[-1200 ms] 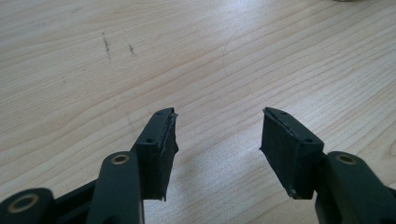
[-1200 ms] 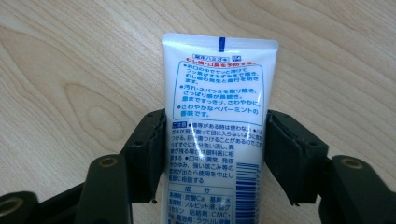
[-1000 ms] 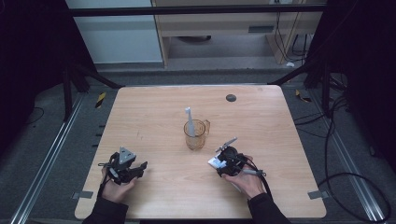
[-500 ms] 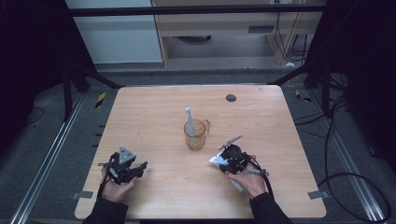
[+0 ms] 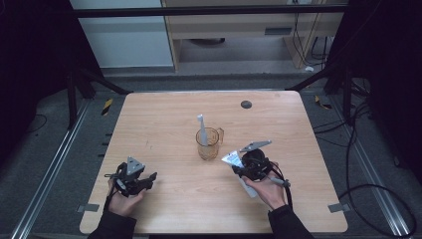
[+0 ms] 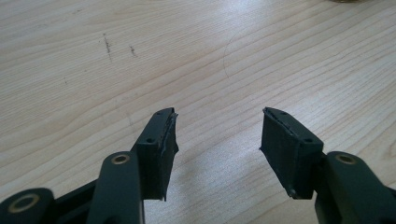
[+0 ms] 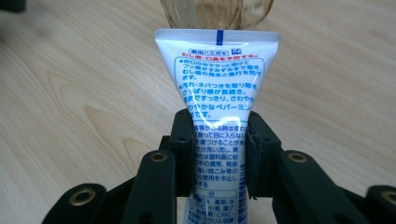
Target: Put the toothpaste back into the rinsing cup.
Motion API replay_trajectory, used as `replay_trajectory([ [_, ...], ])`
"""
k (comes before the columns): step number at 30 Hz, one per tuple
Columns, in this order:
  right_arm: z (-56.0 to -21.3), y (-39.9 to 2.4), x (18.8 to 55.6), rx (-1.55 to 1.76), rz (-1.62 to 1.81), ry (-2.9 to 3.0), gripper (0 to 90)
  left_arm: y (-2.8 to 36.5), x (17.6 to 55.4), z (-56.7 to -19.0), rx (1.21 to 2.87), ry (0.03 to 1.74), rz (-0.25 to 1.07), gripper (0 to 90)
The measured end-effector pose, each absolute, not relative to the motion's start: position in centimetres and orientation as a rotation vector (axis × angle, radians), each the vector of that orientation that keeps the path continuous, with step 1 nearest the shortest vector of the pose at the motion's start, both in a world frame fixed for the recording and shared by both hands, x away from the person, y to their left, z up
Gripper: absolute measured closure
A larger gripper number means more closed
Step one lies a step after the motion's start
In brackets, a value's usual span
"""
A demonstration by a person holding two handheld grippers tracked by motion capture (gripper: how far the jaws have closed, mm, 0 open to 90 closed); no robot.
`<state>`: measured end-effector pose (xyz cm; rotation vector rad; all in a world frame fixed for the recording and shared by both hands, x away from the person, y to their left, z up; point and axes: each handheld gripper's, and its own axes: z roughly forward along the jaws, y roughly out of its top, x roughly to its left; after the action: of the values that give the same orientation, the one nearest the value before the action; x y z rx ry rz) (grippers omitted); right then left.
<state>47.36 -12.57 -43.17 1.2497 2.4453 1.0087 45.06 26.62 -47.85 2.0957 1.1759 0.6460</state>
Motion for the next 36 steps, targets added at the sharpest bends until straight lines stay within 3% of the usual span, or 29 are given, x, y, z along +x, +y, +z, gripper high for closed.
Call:
replay_trajectory([
  [15, -39.5, -12.4, 47.9, 1.201, 1.367, 2.078, 69.3, 26.7, 45.0, -47.8, 2.089, 1.181, 0.647, 44.6],
  [36, -37.0, -11.8, 50.6, 1.176, 1.556, 1.686, 69.3, 26.8, 45.1, -47.8, 2.081, 1.184, 0.643, 44.6],
])
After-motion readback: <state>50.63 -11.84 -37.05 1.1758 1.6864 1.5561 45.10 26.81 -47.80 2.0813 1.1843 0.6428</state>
